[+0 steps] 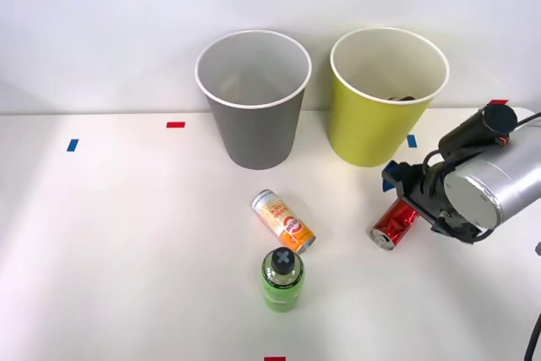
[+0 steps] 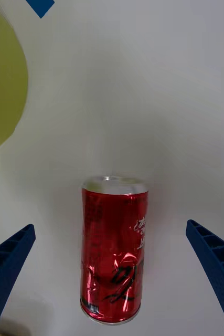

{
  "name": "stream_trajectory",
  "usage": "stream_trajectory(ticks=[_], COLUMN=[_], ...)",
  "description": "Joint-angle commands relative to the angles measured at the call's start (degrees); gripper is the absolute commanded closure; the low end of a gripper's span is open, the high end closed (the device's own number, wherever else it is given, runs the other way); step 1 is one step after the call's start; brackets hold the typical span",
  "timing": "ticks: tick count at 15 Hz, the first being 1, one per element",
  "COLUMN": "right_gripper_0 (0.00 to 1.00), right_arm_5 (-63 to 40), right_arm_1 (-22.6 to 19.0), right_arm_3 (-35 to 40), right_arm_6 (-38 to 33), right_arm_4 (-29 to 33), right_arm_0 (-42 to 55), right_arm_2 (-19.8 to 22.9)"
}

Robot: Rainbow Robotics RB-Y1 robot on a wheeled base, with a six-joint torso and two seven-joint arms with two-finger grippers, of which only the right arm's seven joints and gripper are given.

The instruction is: Put cans in the gray bin, plastic bottles in the light green bin

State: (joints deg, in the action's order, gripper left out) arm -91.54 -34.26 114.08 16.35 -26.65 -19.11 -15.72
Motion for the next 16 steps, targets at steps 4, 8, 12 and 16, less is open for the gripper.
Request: stream_trajectory(ticks=[4,8,12,16], right_gripper_0=[0.0,0.0,0.0,0.0], right_arm_5=[0.0,0.0,0.0,0.0], right_arm_1=[0.7,3.9,4.9,4.0], right_arm_3=[-2.5,-6.1,-9.0,-9.3], right_arm_6=[0.0,0.7,2.1,2.4], right_arm_4=[-1.4,2.0,6.4,6.4], right_arm_0=[-0.7,-1.8,-2.3,-2.4], right_arm_2=[0.0,-0.1,-1.4,-2.6])
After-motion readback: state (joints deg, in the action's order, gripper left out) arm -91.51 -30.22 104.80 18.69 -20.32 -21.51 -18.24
